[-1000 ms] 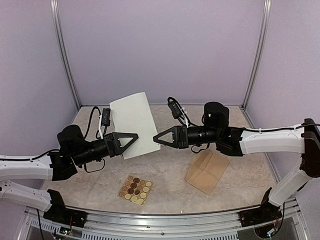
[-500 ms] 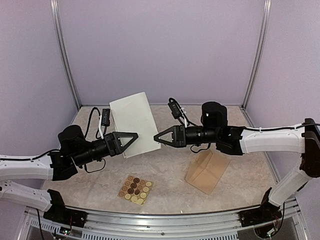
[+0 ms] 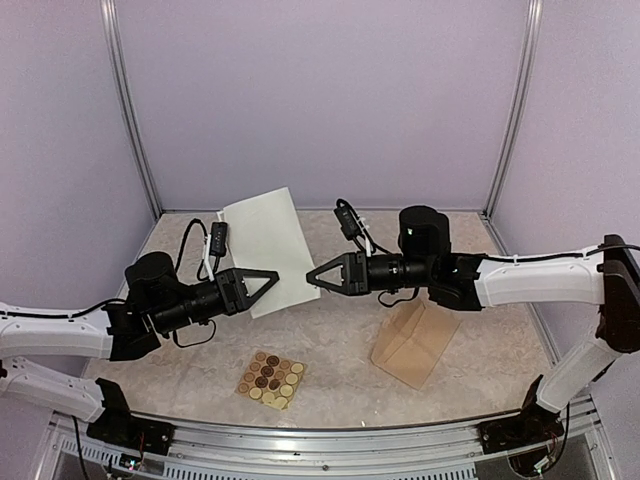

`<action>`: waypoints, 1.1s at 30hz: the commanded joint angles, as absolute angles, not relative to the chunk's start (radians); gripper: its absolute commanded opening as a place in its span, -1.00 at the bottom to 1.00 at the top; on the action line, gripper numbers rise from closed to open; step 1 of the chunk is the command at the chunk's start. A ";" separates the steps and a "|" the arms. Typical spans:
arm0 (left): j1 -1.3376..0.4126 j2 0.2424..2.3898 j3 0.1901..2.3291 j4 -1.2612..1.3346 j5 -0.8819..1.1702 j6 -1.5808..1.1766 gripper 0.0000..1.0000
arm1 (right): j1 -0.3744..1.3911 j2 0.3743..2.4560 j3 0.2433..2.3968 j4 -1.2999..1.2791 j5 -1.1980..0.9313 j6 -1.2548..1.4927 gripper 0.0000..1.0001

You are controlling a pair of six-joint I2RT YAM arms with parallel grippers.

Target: Place the letter into the envelope and seal it

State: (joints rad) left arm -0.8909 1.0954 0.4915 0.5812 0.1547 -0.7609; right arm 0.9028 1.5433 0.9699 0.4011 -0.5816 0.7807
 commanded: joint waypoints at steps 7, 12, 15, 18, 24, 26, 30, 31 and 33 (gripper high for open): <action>-0.866 1.030 0.461 0.624 0.189 -0.799 -0.49 | 0.885 1.525 0.965 0.421 -0.687 0.735 -1.00; -0.841 1.022 0.431 0.694 0.239 -0.835 -0.89 | 0.885 1.519 0.954 0.454 -0.756 0.732 -1.00; -0.838 1.019 0.425 0.707 0.247 -0.839 -1.00 | 0.885 1.511 0.941 0.487 -0.772 0.745 -0.92; -0.835 1.016 0.422 0.717 0.251 -0.844 -1.00 | 0.885 1.512 0.923 0.515 -0.783 0.763 -0.71; -0.834 1.006 0.412 0.732 0.247 -0.848 -1.00 | 0.885 1.521 0.897 0.577 -0.811 0.802 -0.76; -0.834 1.001 0.409 0.734 0.247 -0.848 -1.00 | 0.885 1.519 0.891 0.584 -0.814 0.808 -1.00; -0.833 0.991 0.401 0.735 0.243 -0.850 -1.00 | 0.885 1.511 0.886 0.580 -0.808 0.803 -1.00; -0.831 0.991 0.401 0.735 0.244 -0.849 -1.00 | 0.885 1.512 0.886 0.575 -0.809 0.801 -1.00; -0.831 0.987 0.398 0.740 0.243 -0.851 -1.00 | 0.885 1.517 0.888 0.569 -0.813 0.801 -0.86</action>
